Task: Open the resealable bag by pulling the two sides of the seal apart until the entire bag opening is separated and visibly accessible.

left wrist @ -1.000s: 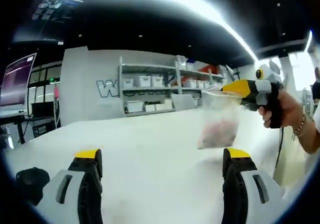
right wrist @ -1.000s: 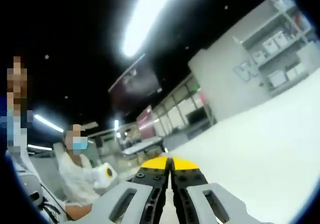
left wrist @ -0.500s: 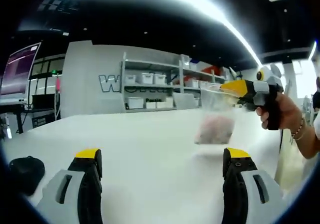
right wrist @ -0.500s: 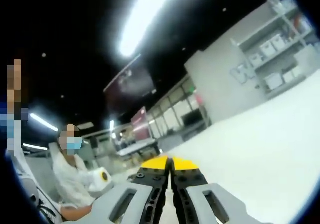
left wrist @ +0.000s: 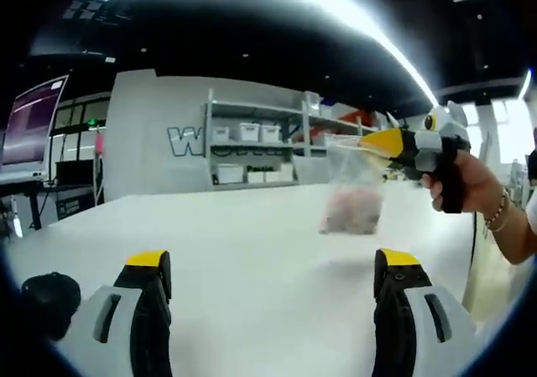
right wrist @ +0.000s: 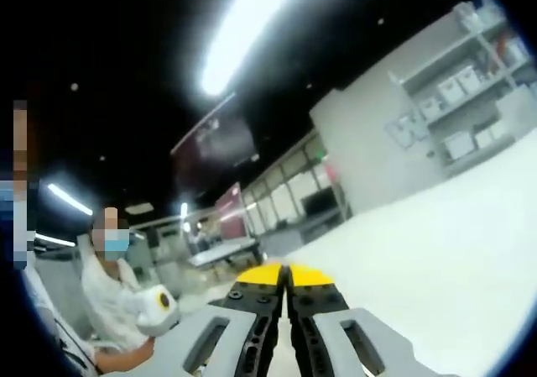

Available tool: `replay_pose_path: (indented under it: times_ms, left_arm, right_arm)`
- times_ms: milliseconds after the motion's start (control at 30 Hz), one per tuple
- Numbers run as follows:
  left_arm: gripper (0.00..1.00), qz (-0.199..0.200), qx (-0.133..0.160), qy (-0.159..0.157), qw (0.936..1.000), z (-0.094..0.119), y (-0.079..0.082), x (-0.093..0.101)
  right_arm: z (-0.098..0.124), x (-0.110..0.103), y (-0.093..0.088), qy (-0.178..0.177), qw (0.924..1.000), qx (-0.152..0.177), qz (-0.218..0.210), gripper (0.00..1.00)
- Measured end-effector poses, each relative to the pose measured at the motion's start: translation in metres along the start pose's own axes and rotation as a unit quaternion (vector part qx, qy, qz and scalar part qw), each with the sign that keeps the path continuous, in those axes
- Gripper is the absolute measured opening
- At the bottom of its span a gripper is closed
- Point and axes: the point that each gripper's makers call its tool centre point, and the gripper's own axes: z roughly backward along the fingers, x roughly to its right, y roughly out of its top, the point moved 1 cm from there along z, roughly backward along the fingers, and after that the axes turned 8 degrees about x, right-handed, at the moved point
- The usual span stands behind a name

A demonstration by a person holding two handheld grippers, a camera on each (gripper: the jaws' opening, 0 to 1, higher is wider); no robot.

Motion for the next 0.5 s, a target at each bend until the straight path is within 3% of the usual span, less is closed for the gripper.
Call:
replay_pose_path:
  times_ms: [200,367,500]
  left_arm:
    - [0.99,0.01,-0.016,0.003,0.9998,0.0,-0.002,-0.002]
    - [0.98,0.006,-0.05,0.0,0.9988,0.0,-0.008,-0.001]
    - [0.98,0.009,-0.052,-0.005,0.9986,0.0,-0.008,0.001]
  right_arm:
    - [-0.006,0.009,0.004,-0.009,0.9999,-0.004,0.012,0.0]
    - [-0.013,0.018,0.006,-0.017,0.9996,-0.009,0.021,0.0]
    - [-0.02,0.026,0.007,-0.025,0.9993,-0.012,0.027,0.0]
